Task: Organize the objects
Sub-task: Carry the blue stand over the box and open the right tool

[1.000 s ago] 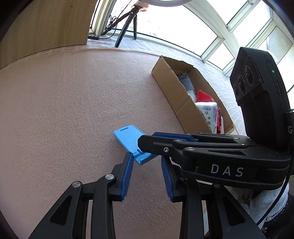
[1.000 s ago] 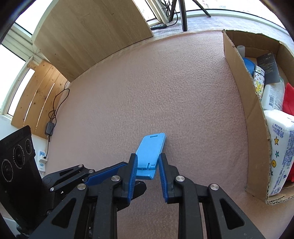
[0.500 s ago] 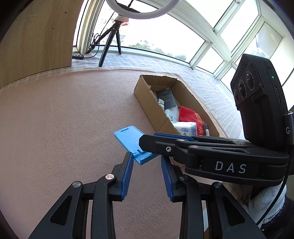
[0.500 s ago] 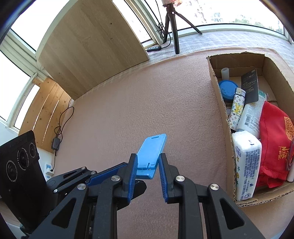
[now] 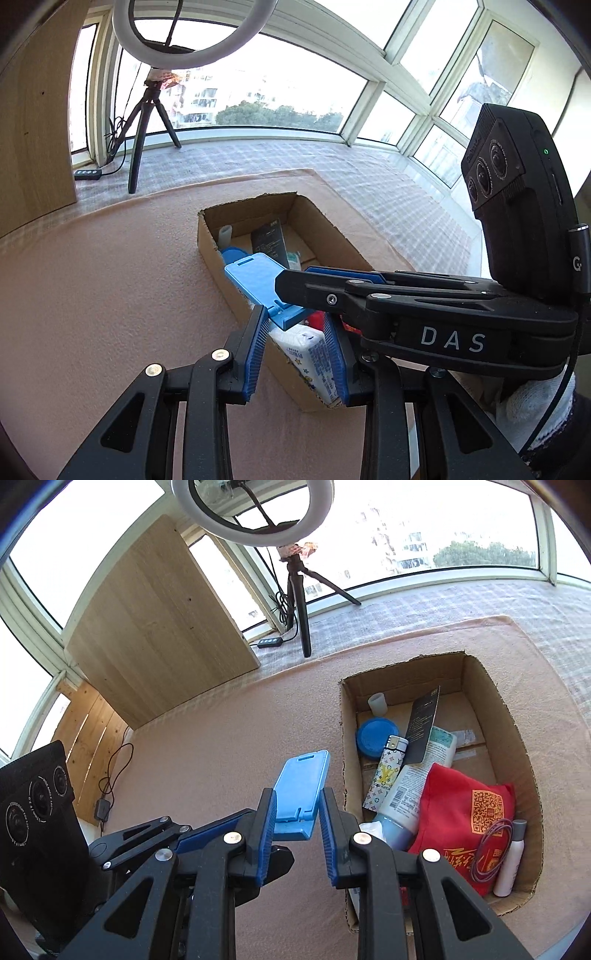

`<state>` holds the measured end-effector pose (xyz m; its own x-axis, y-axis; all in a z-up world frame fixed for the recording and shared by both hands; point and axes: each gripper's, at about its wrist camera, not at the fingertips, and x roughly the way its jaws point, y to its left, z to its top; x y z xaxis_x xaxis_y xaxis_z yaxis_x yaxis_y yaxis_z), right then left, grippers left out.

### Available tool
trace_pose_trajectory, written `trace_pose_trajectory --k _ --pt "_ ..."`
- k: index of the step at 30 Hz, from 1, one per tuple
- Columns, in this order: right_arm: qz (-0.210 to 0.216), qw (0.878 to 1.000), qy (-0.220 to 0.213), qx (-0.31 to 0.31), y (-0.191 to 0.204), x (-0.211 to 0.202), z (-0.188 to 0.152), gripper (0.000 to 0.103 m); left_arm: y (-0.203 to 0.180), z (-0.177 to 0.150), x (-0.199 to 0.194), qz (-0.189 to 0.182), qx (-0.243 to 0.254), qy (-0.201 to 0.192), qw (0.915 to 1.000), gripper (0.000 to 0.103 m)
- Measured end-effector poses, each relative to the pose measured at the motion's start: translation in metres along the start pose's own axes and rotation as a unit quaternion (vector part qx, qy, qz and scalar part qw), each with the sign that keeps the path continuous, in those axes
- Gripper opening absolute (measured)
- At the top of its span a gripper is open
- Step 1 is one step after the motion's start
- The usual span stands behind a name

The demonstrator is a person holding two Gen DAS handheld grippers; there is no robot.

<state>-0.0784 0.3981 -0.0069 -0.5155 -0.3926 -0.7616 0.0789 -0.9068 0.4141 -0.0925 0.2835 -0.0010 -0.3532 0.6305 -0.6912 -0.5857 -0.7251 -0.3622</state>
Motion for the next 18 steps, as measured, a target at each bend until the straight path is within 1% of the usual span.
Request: trace_pose_trajectory --k 7,12,14,16,17,18 --pt "-0.026 0.999 -0.017 0.014 -0.046 -0.020 0.016 0.021 -0.038 0.025 0.042 -0.022 0.014 0.005 0.9996 0.033" --pt "-0.039 0.999 -0.023 0.021 -0.075 -0.029 0.025 0.021 -0.058 0.036 0.068 -0.024 0.025 0.006 0.9994 0.033" --pt "-0.045 0.999 -0.024 0.018 -0.083 -0.030 0.028 0.021 -0.062 0.039 0.079 -0.017 0.030 0.018 0.9993 0.034" --pt "-0.041 0.999 -0.019 0.016 -0.091 -0.027 0.031 0.021 -0.063 0.039 0.085 -0.004 0.020 0.025 0.9995 0.039" --pt "-0.038 0.999 -0.012 0.019 -0.095 -0.025 0.033 0.021 -0.063 0.039 0.087 0.000 0.016 0.028 0.9995 0.046" --pt "-0.041 0.999 -0.011 0.025 -0.100 -0.024 0.033 0.022 -0.062 0.039 0.089 0.006 0.014 0.028 0.9995 0.050"
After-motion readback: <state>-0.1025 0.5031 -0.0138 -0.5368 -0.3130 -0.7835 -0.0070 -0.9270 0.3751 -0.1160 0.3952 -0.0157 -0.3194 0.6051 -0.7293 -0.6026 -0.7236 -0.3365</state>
